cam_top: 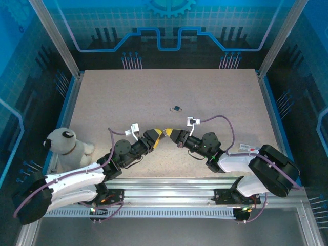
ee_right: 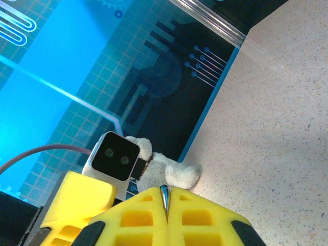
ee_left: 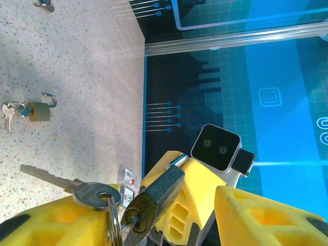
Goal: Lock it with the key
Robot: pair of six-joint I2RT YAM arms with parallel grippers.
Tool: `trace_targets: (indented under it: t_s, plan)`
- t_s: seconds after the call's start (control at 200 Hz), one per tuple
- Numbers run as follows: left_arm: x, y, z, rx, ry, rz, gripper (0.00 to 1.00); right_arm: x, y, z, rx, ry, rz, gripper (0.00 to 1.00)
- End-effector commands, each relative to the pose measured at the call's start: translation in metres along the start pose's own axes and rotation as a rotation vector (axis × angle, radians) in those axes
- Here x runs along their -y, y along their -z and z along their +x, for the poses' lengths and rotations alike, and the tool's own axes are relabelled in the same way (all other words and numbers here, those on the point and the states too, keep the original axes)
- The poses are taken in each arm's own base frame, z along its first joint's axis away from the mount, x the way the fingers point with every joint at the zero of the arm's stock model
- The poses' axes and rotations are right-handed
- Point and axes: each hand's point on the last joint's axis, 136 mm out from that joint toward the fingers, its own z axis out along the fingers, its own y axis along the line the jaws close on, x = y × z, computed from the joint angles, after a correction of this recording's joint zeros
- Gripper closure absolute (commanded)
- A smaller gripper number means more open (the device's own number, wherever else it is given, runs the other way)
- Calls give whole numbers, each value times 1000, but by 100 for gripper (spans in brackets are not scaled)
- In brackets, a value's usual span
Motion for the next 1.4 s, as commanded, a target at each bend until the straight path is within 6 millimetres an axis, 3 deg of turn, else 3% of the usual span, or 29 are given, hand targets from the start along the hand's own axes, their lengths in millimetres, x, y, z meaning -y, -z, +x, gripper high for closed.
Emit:
trace_targets:
  t_s: [0.0, 1.396]
  plan:
    - [19, 4, -9, 41, -4, 71, 51, -7, -6, 3, -5, -9, -25, 100]
    - [9, 14, -16, 78, 0, 53, 76, -11, -15, 20, -54, -188, -33, 100]
